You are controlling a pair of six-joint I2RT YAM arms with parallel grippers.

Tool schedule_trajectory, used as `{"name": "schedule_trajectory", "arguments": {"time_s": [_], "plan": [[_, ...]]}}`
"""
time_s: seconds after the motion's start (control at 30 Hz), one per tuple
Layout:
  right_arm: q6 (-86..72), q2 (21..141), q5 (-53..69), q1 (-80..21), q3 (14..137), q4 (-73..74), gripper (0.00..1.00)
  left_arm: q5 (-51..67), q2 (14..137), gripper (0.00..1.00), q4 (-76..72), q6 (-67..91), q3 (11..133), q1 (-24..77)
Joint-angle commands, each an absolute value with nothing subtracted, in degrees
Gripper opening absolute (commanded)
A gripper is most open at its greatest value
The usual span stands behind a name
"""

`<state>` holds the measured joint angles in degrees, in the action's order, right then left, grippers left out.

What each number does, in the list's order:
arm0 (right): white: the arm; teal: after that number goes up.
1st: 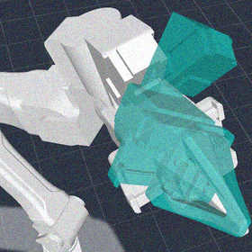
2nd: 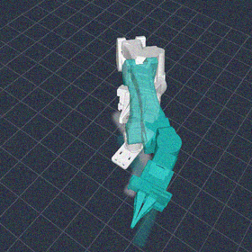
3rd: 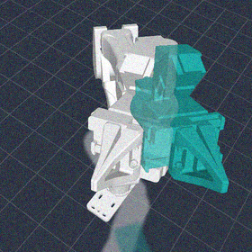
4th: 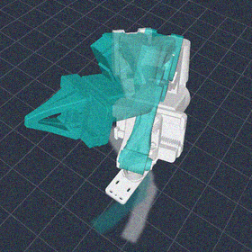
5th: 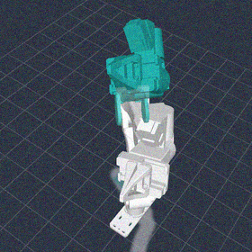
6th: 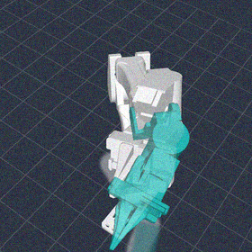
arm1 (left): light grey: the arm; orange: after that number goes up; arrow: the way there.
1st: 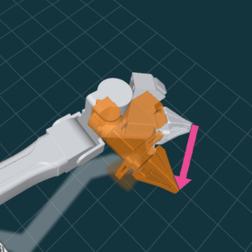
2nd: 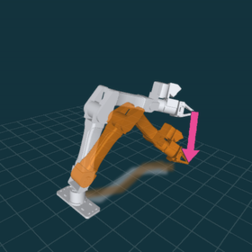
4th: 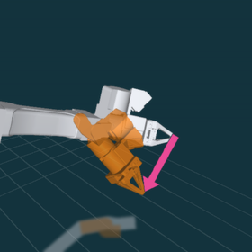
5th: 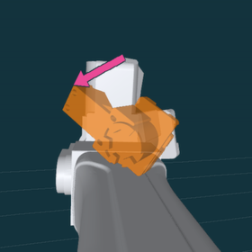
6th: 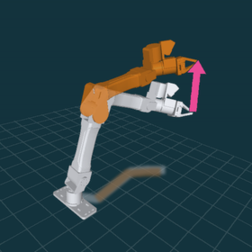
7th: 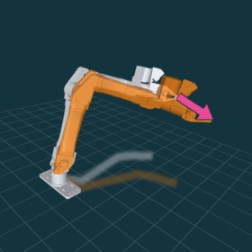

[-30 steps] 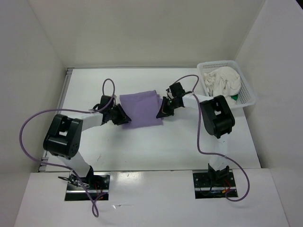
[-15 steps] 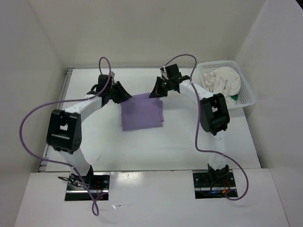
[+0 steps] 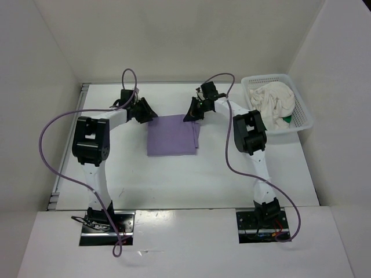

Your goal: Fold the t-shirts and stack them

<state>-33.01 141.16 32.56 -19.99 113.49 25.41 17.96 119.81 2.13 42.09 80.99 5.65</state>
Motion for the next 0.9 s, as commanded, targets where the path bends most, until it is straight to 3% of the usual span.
{"name": "schedule_trajectory", "arguments": {"time_s": [0.0, 0.03, 0.07, 0.17, 0.2, 0.3, 0.47, 0.63, 0.8, 0.83, 0.87], "plan": [[-31.38, 140.03, 31.72, -20.04, 116.46, 29.0, 0.01, 17.31, 114.19, 0.5, 0.17, 42.09, 79.12, 2.03], [-31.38, 138.97, 31.73, -20.04, 116.46, 29.61, 0.03, 17.84, 112.43, 0.53, -0.35, 42.1, 77.54, 1.5], [-30.77, 137.82, 31.73, -20.04, 116.46, 29.62, 0.09, 17.32, 110.32, 0.61, -1.22, 42.1, 75.61, 1.49], [-30.07, 132.2, 33.22, -20.04, 114.26, 29.62, 0.25, 15.64, 103.37, 0.7, -0.27, 41.13, 69.9, 1.49], [-30.06, 130.8, 33.22, -20.04, 113.65, 29.01, 0.34, 14.95, 101.79, 0.71, 0.43, 40.61, 68.57, 1.49], [-28.84, 126.48, 33.92, -20.04, 110.92, 29.79, 0.45, 16.95, 101.16, 0.72, 2.37, 40.61, 64.36, 1.49], [-28.04, 116.92, 33.22, -19.43, 100.83, 27.35, 0.53, 23.01, 105.37, 0.74, 2.98, 38.24, 62.49, 2.37], [-28.04, 110.05, 33.75, -18.28, 91.68, 26.19, 0.53, 27.51, 112.93, 0.74, 4.22, 36.13, 65.47, 4.91], [-28.04, 103.29, 32.52, -17.23, 82.91, 23.92, 0.53, 31.99, 118.91, 0.55, 3.52, 35.42, 69.86, 6.85], [-28.04, 102.58, 32.52, -17.23, 81.75, 23.91, 0.53, 31.99, 119.7, 0.41, 3.52, 35.42, 70.39, 7.64], [-28.56, 101.87, 32.52, -17.23, 80.61, 23.21, 0.53, 31.99, 120.32, 0.34, 1.69, 36.2, 70.4, 7.65]]}}
